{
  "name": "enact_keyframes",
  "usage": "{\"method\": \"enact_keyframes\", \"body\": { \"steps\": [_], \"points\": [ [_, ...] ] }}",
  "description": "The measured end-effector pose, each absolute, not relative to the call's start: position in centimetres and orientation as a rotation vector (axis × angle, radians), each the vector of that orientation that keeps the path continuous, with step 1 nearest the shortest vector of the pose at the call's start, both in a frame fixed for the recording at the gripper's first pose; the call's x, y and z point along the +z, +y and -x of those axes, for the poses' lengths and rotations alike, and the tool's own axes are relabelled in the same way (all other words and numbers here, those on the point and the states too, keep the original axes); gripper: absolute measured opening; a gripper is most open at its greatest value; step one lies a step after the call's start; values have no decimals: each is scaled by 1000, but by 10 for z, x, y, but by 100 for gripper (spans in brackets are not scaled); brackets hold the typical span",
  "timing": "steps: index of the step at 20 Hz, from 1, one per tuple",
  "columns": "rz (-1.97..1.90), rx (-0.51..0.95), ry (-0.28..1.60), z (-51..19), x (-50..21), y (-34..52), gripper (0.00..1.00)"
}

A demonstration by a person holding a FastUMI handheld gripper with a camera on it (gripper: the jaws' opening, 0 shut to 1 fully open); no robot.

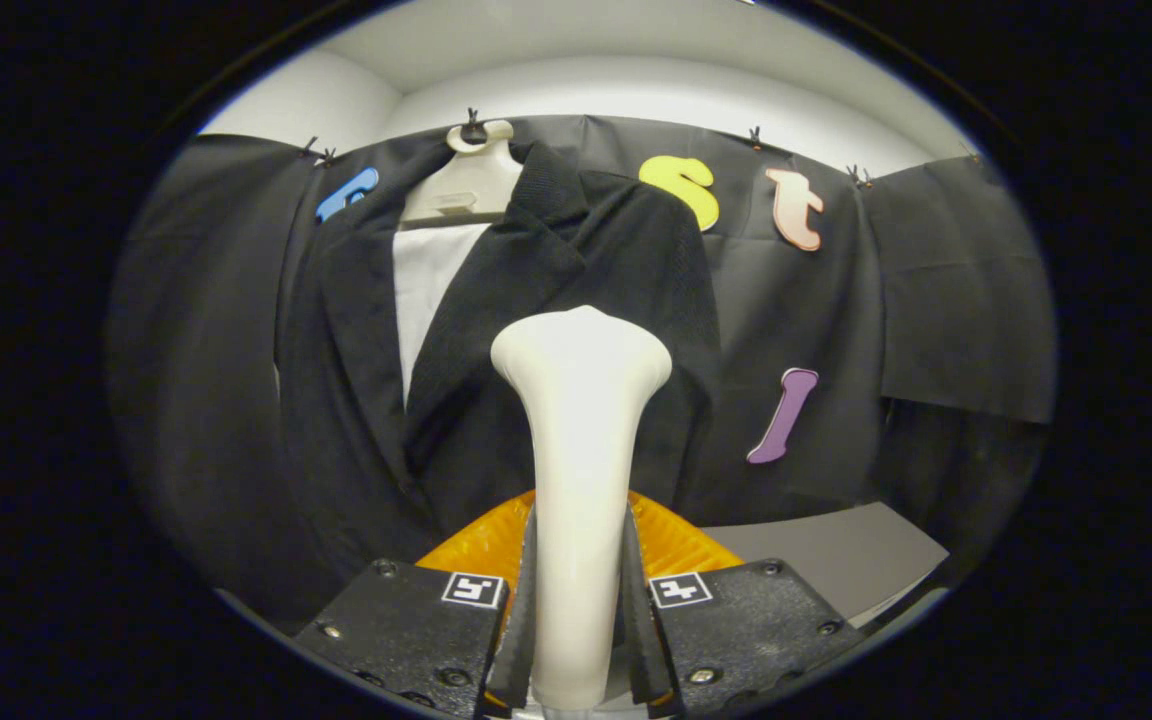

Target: Iron the clothes twice with a garment steamer, once on the left side and once on the right side.

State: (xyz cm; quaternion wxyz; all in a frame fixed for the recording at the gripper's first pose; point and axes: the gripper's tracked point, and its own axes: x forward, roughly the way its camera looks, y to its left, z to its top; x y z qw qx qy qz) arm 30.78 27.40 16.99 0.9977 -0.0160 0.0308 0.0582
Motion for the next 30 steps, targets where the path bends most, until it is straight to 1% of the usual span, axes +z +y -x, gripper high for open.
{"method": "enact_keyframes", "body": {
  "steps": [3, 9, 30],
  "points": [
    [56, 102, 79, -313, 157, 272, 40],
    [80, 83, 121, -302, 119, 264, 40],
    [60, 35, 344, -288, -14, 257, 40]
  ]
}}
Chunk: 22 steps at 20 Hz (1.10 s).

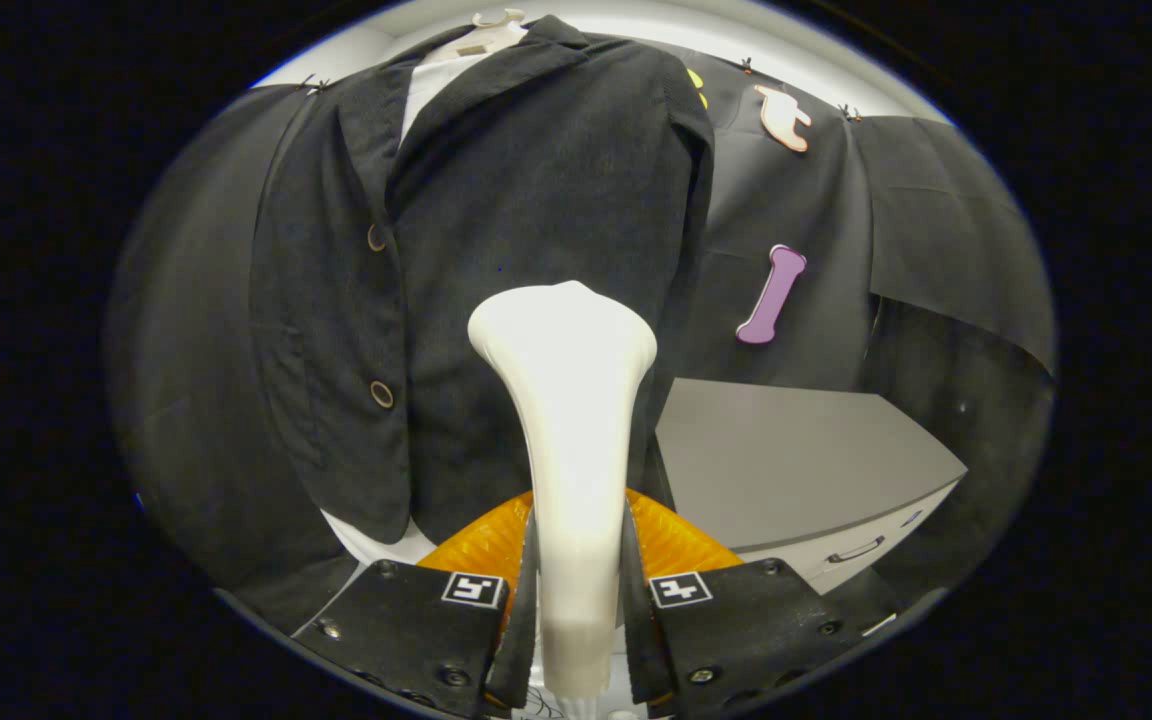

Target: Iron the clothes twice with a garment steamer, once on the left side and once on the right side.

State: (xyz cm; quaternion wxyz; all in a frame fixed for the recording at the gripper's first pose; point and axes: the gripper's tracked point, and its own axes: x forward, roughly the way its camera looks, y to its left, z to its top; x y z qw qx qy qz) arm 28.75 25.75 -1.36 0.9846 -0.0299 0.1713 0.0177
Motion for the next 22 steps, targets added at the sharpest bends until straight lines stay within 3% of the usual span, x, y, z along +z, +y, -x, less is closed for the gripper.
{"method": "enact_keyframes", "body": {
  "steps": [22],
  "points": [
    [55, 56, 529, -281, -144, 243, 40]
  ]
}}
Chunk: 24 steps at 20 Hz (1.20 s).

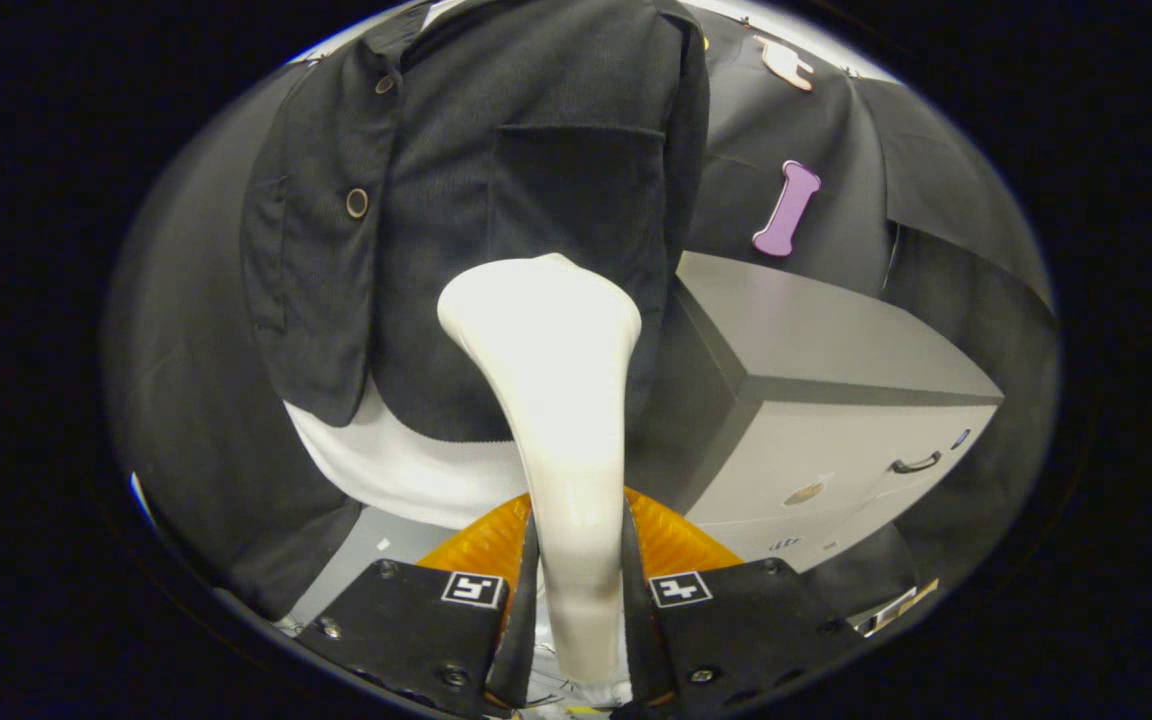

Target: Iron the clothes twice with a garment steamer, once on the left side and once on the right side.

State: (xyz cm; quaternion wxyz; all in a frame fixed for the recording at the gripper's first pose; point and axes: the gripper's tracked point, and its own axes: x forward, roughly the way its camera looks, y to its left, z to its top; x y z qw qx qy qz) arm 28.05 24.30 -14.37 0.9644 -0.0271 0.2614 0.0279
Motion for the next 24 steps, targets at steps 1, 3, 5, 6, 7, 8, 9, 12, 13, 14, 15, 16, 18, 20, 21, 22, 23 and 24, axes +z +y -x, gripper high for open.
{"method": "enact_keyframes", "body": {
  "steps": [1, 3, 5, 6, 7, 8, 9, 12, 13, 14, 15, 16, 18, 20, 21, 22, 23, 24],
  "points": [
    [50, 59, 530, -280, -144, 242, 40],
    [37, 63, 518, -278, -139, 239, 40],
    [24, 65, 499, -276, -125, 236, 40],
    [15, 65, 486, -275, -116, 234, 40],
    [3, 69, 474, -273, -104, 234, 40],
    [-10, 75, 459, -271, -91, 236, 40],
    [-25, 78, 435, -269, -75, 237, 40],
    [-37, 91, 347, -261, -19, 241, 40],
    [-47, 99, 319, -257, -1, 245, 40],
    [-56, 105, 288, -254, 19, 250, 40],
    [-60, 111, 252, -251, 42, 255, 40],
    [-60, 118, 215, -244, 63, 261, 40],
    [-65, 129, 145, -239, 98, 273, 40],
    [-73, 144, 96, -236, 128, 291, 40],
    [-82, 156, 80, -235, 140, 302, 40],
    [-89, 167, 69, -235, 151, 312, 40],
    [-95, 176, 62, -234, 160, 323, 40],
    [-102, 187, 49, -233, 169, 333, 40]
  ]
}}
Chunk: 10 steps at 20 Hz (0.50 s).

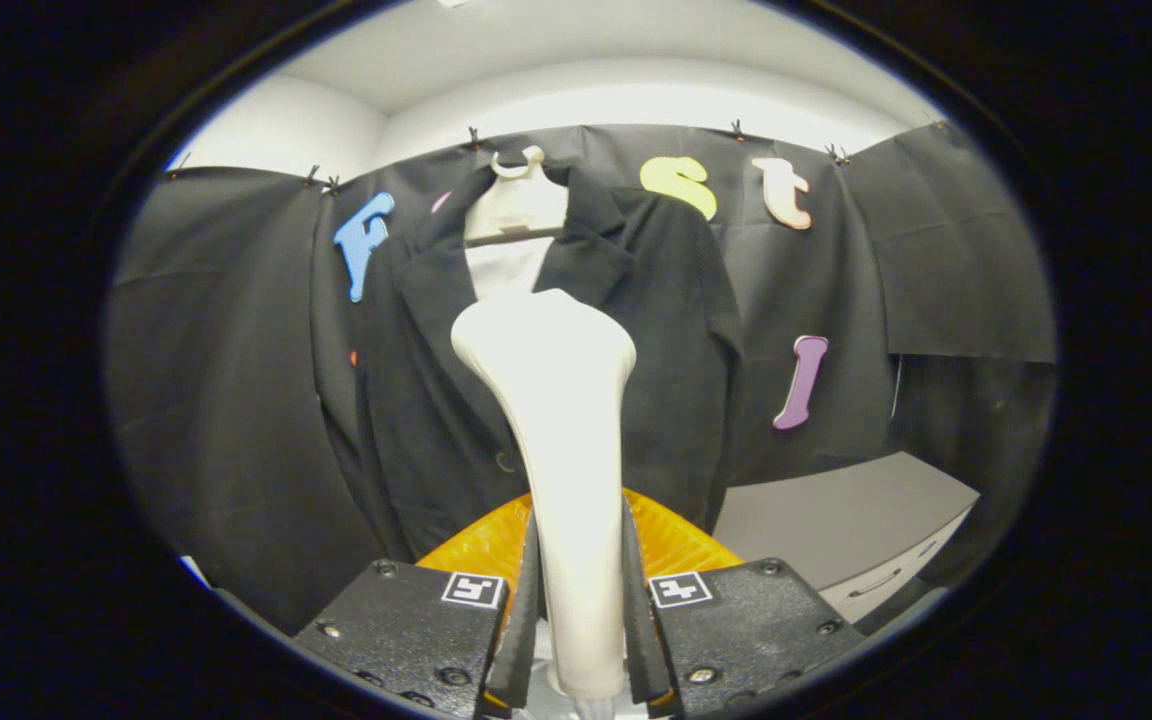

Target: Iron the clothes twice with a garment steamer, once on the left side and once on the right side.

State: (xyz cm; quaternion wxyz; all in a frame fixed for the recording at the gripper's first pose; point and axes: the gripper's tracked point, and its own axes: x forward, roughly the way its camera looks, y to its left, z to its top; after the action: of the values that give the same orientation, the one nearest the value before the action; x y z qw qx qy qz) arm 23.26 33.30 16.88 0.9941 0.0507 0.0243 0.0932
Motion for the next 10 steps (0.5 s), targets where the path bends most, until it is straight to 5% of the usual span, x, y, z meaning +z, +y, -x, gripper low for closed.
{"method": "enact_keyframes", "body": {
  "steps": [10],
  "points": [
    [-83, 260, -71, -232, 243, 423, 40]
  ]
}}
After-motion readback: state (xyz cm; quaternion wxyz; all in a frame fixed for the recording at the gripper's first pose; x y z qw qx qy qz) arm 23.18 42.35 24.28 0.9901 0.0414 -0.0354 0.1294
